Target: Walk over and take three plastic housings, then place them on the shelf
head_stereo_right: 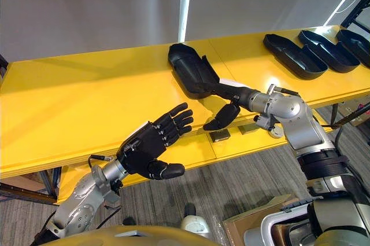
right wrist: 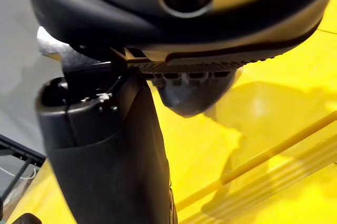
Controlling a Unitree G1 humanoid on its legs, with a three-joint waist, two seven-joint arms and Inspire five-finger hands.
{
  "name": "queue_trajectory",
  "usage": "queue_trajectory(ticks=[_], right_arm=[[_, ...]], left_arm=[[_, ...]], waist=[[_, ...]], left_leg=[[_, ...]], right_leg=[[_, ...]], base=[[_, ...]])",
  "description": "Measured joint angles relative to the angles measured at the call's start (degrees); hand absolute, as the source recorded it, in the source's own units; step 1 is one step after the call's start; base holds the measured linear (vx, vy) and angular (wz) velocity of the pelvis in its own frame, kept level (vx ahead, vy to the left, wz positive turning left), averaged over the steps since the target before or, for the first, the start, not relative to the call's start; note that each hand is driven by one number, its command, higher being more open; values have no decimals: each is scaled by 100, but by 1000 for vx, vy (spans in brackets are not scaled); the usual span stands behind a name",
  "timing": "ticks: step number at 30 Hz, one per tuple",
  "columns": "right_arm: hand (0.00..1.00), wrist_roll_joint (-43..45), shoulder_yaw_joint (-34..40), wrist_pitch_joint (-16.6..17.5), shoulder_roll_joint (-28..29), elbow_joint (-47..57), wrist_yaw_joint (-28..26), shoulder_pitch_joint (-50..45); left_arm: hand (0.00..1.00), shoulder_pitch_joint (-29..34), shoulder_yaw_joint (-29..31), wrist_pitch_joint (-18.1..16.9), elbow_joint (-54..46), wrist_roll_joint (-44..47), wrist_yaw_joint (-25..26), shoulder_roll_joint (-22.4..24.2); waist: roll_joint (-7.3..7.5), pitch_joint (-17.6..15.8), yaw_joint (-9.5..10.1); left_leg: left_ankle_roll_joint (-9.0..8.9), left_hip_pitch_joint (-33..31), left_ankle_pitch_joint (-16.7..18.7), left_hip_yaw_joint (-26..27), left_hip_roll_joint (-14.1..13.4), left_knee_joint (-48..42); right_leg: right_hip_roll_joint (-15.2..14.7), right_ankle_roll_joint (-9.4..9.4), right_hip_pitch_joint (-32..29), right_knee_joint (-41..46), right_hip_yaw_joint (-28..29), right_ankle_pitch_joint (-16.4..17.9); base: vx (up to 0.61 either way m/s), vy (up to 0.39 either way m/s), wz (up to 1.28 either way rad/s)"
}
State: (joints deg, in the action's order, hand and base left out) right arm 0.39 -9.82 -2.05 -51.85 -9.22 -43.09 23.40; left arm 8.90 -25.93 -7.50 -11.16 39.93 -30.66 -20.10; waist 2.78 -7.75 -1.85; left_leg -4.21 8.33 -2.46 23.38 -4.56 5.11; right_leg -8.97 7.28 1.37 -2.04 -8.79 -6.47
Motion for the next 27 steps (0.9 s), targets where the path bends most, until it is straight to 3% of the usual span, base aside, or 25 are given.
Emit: queue_trajectory(ticks=[7,11,14,17,20,23,27], right_arm=[[100,10,7,185,0,59,340,-150],[100,77,2,416,1,53,951,-251],[100,363,141,461,115,48,1725,-253],[100,676,1293,463,1032,88,2687,-302],[100,683,1938,411,1480,316,3253,-525],[100,679,2006,372,1693,348,3493,-729],[100,712,2005,19,2140,339,3689,-1044]], left_arm=[[100,2,-7,0,0,-1,1,0],[100,18,-17,0,0,-2,18,2],[100,82,-26,-6,0,-5,174,19],[100,120,-9,-15,-8,-27,664,174],[100,119,94,-168,-100,-271,1089,244],[100,66,306,-256,-265,-513,1486,246],[100,-457,471,-415,-381,-904,2097,260]], waist=[[9,8,2],[6,11,-3],[-2,16,-12],[-32,42,-19],[-38,69,-14],[-44,72,-74],[-52,71,-162]], left_leg=[[0,8,0,34,-1,0],[0,-2,0,40,-1,0],[-1,-5,-1,36,-4,0],[-1,-36,-1,1,3,-1],[1,-110,-8,-61,0,-3],[1,-138,-7,-75,-1,-5],[1,-221,-7,-88,0,-27]], right_leg=[[5,-1,-8,-8,33,-1],[5,0,-21,-14,37,-4],[8,-2,-22,-16,37,-6],[-2,-2,-32,-19,7,-6],[-5,-2,-59,-47,-54,-6],[-4,1,-60,-80,-64,-14],[-3,-10,-127,-99,-64,-61]], base=[[0,0,-1],[0,0,0],[0,0,0],[2,-1,4],[1,-1,12],[8,-7,3],[2,-2,1]])
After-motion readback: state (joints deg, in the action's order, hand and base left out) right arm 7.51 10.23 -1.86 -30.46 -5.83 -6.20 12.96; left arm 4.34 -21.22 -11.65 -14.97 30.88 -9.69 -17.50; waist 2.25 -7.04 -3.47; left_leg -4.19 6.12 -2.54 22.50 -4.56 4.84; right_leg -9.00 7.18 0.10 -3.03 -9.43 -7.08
